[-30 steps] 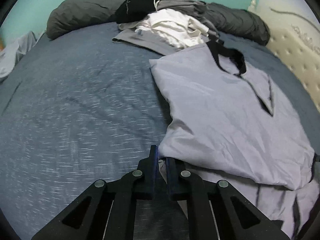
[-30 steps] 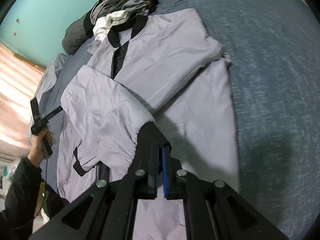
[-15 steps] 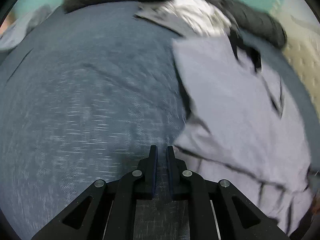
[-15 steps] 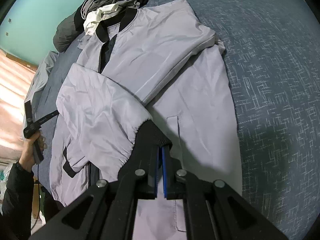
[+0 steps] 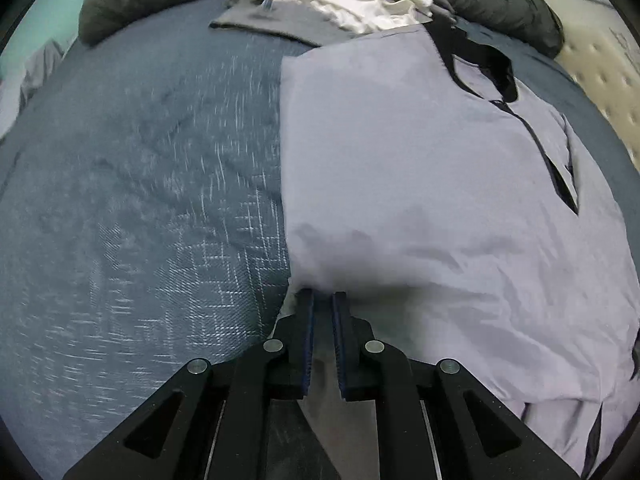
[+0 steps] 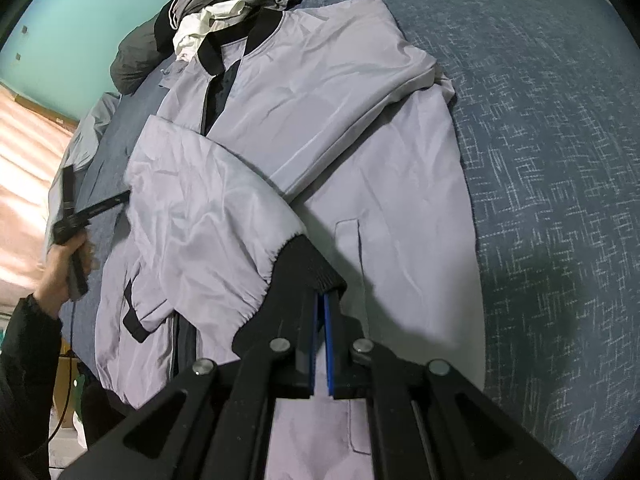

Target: Fold clothes

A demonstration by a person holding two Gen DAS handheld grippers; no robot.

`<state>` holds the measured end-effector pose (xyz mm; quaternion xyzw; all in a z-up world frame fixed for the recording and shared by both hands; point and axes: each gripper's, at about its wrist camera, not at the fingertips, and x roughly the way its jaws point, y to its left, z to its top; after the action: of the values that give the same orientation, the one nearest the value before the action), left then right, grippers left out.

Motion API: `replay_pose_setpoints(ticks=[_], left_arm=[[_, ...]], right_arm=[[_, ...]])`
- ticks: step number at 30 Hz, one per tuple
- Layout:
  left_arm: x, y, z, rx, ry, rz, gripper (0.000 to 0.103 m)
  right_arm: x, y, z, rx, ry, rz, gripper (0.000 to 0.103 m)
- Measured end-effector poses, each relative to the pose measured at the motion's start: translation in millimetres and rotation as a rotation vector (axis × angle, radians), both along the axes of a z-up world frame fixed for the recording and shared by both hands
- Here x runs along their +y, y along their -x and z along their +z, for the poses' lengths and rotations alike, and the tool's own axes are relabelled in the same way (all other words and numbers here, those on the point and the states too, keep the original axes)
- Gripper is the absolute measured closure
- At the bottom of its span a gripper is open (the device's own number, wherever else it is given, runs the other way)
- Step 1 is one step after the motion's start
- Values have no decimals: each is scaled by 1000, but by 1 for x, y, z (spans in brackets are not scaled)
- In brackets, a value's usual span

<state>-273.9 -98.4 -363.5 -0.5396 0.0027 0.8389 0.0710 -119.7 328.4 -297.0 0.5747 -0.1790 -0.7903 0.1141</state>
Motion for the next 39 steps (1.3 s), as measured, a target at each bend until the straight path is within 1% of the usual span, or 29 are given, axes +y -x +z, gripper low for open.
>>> replay_pose_setpoints(ticks=[1,3,5,7,9,11,14,15,19,20,21,23,28,32,34,36,39], left_arm=[[-2,0,2,9,-10,9,92],[-11,-4,16,53,-47,39,92],[-28,-10,30,99,-77,96,92],[-42,-14,30,87,-94,118,92],[-46,-18,29,85,-103,102,92],[-44,-23,24,77,-132,69,91],[-38,-21,12,50,-150,46,74],[-36,-21,8,43,-159,43,71],[-39,-18,0,29,-205,53,72],[-39,-19,0,29,-204,48,80],[-39,-19,-1,29,-203,43,85],[-39,-19,5,52,-203,37,88],[-46,-29,15,94,-249,88,89],[-56,-32,12,73,-293,135,89],[-55,-32,10,53,-271,136,88],[-53,-32,9,40,-234,132,84],[-52,-35,23,81,-183,129,84]], right_arm=[[0,0,0,0,2,1,100],[-1,1,-1,-1,6,1,100],[2,2,-3,-1,12,-1,100],[2,3,-6,-6,20,-6,100],[2,3,-7,-10,26,-12,100],[2,2,-8,-13,30,-17,100],[2,2,-7,-13,25,-13,100],[2,2,-7,-15,24,-12,100],[0,4,-6,-21,19,-3,100],[-1,4,-6,-20,17,-1,100],[-1,4,-6,-20,16,1,100],[2,3,-5,-17,15,1,100],[4,0,-4,-7,8,-3,100],[5,-2,-5,-10,-3,5,100],[7,-2,-5,-17,-1,6,100],[8,-2,-3,-32,-32,27,100],[21,-3,5,-28,-33,12,100]])
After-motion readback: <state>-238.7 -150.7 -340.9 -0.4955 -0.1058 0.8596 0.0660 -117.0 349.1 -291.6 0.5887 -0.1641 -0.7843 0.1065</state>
